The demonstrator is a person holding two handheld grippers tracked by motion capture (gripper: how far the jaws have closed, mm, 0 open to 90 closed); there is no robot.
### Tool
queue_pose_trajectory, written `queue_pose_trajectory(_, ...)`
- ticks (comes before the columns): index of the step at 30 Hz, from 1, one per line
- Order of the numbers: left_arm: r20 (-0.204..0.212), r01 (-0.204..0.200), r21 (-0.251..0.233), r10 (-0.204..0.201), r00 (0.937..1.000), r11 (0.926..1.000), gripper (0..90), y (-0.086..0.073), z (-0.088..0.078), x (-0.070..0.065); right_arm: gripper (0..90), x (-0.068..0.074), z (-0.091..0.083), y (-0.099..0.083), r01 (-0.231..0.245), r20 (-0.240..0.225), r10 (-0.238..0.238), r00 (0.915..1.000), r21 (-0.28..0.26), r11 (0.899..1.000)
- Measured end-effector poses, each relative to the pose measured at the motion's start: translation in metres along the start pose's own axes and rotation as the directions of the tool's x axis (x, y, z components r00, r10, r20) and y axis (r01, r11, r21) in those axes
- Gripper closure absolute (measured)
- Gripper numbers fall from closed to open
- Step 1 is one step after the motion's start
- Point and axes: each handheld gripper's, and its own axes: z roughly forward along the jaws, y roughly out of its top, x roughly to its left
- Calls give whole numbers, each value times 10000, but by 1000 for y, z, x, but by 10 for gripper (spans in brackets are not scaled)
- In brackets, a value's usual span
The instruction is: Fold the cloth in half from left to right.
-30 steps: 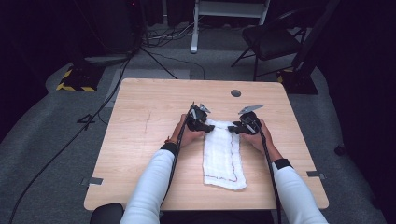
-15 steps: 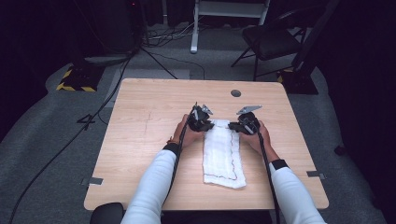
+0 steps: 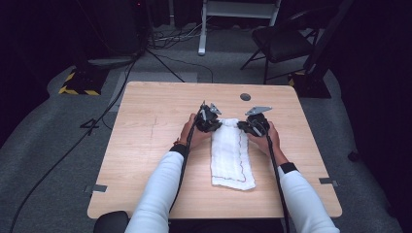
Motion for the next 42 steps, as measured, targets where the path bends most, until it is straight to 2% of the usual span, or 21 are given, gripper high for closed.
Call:
queue_pose_trajectory(5,-304,-79,9,80,9995,10000,823,7,-1,5,843,-2,-1,12,203,192,-202,9996,-88,9998)
queue_pose_trajectory(9,-503,-161,-181,152,9986,9997,824,15,-7,9,843,-4,-3,21,232,355,-225,9991,-208,9995)
queue_pose_trajectory(15,-537,-279,-566,249,9982,9980,825,23,-19,12,843,-6,-9,33,324,547,-297,9981,-479,9983)
queue_pose_trajectory(24,-718,-393,-635,347,9968,9972,826,28,-28,14,844,-3,-11,41,599,664,-561,9962,-579,9965)
queue_pose_trajectory(29,-817,-307,-864,236,9964,9958,826,29,-32,17,843,-3,-13,46,537,674,-487,9965,-749,9957)
queue_pose_trajectory(32,-693,-282,-1043,210,9974,9941,825,29,-36,17,843,-3,-16,50,576,739,-518,9959,-790,9952)
queue_pose_trajectory(34,-459,-228,-1325,168,9988,9909,826,26,-40,14,844,-1,-21,51,546,688,-487,9964,-875,9947)
queue_pose_trajectory(42,354,-585,-1664,652,9972,9843,824,11,-57,2,844,6,-41,43,814,-19,-820,9966,-1068,9909)
